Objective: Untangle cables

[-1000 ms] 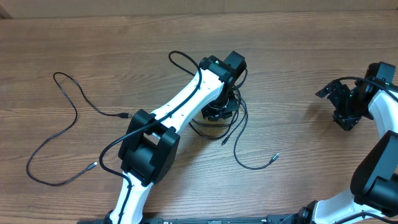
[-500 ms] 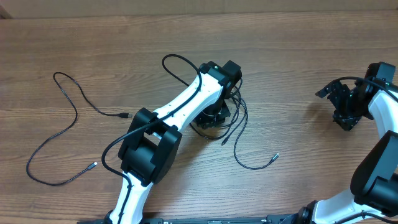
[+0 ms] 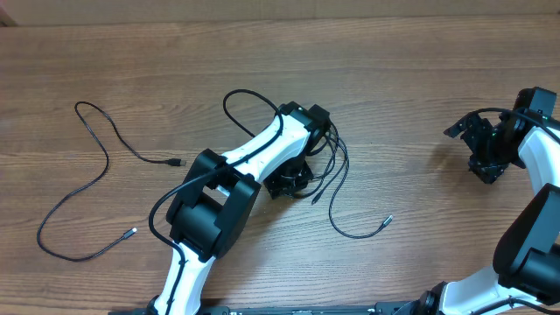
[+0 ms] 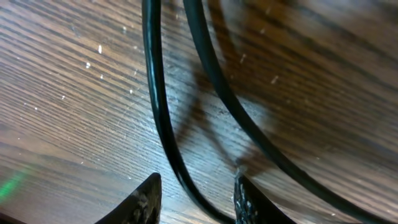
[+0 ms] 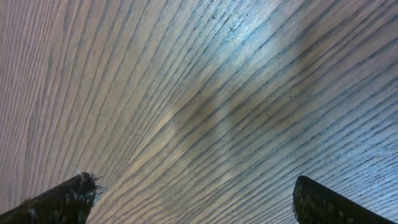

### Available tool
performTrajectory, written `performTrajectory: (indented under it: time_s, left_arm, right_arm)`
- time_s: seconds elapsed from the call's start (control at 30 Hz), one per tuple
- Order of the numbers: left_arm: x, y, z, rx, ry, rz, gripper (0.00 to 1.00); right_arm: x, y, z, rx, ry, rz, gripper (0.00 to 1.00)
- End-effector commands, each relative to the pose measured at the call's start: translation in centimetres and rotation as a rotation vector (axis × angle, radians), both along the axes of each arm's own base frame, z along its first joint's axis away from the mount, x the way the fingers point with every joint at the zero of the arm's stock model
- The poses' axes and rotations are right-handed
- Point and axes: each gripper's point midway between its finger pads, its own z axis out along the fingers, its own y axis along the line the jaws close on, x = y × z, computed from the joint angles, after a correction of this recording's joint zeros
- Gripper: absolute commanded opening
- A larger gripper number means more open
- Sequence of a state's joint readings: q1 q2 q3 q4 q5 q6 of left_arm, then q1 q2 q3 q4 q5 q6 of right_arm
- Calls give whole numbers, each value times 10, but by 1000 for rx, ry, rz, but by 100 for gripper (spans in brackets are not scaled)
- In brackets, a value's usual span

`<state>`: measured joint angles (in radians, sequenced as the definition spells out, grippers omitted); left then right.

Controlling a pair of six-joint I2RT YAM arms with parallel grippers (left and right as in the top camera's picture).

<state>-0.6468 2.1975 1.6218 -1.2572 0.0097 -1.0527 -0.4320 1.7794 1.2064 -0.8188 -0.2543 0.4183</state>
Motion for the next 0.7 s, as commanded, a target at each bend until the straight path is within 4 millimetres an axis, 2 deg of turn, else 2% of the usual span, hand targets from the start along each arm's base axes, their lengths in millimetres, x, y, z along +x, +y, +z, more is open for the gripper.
performTrajectory:
  time_s: [0.0,0.33,0.57,0.67]
  left_arm:
    - [6,9,-1,29,-30,33,39]
    - [21,14,-3,54,-96,26,33]
    - [23,13,-3,48,-102,27,21]
    - [22,13,-3,47,-99,28,13]
  right_arm:
    - [8,-5,13,-24,-37,-7,100]
    - [8,-5,13,-24,-37,-7,100]
    - [8,-5,13,-24,-37,-7,100]
    - [8,-5,13,-24,-37,-7,100]
